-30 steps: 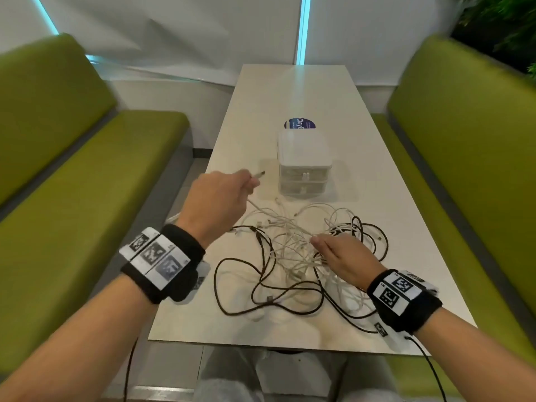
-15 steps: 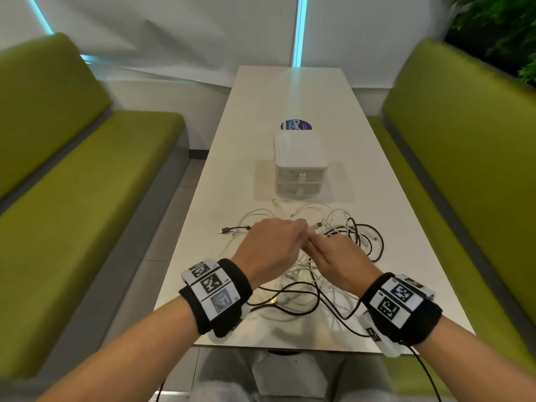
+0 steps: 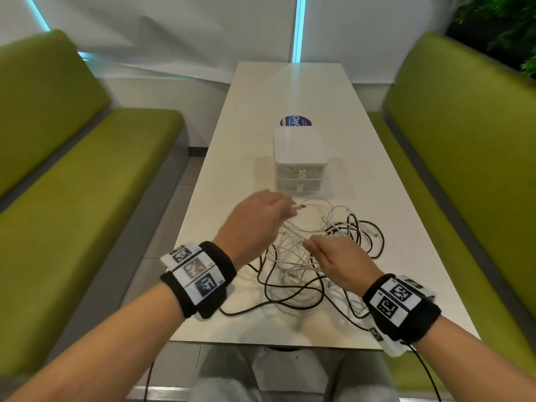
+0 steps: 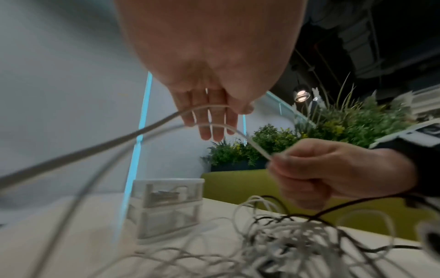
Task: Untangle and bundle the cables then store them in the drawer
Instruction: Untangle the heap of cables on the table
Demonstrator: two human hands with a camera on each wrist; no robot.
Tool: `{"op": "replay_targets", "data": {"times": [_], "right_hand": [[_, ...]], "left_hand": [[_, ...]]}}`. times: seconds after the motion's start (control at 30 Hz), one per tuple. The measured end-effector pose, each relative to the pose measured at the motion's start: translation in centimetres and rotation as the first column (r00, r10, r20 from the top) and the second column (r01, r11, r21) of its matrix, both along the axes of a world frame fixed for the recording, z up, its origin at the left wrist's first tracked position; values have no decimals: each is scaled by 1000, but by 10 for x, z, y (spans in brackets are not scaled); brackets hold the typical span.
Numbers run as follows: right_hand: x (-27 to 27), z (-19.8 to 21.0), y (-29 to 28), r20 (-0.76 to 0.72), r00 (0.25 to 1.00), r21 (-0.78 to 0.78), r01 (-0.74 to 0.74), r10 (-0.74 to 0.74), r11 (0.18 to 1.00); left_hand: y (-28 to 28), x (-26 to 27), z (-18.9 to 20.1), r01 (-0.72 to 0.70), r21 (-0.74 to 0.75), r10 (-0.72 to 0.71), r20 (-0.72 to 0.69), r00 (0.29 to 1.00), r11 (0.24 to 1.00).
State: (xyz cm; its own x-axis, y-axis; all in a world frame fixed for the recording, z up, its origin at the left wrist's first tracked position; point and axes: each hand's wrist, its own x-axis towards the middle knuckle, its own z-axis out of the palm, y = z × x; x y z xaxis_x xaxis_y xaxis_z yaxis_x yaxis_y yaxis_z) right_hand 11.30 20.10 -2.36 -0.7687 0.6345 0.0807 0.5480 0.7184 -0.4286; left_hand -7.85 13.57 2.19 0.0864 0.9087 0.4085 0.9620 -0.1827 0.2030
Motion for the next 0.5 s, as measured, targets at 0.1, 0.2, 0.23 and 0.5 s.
{"op": "replay_targets", "data": {"times": [0.1,0.2,0.23,0.5], "right_hand": [[-7,10,-3,-11,1000,1,17,-17,1000],[-3,15,0,-16,999,3,38,-38,999],[-1,14,1,-17,1000,3,23,-23,1000],[12,4,8,-93,995,-84,19,-27,996]], "left_hand": [[3,28,-4,80,-108,-80,-2,997,991],[6,27,-11,58,-66,-64,-106,992,996],[6,26,-11,66,-59,-73,-140,987,996],[2,3,4,-44,-72,32,-158,987,996]]}}
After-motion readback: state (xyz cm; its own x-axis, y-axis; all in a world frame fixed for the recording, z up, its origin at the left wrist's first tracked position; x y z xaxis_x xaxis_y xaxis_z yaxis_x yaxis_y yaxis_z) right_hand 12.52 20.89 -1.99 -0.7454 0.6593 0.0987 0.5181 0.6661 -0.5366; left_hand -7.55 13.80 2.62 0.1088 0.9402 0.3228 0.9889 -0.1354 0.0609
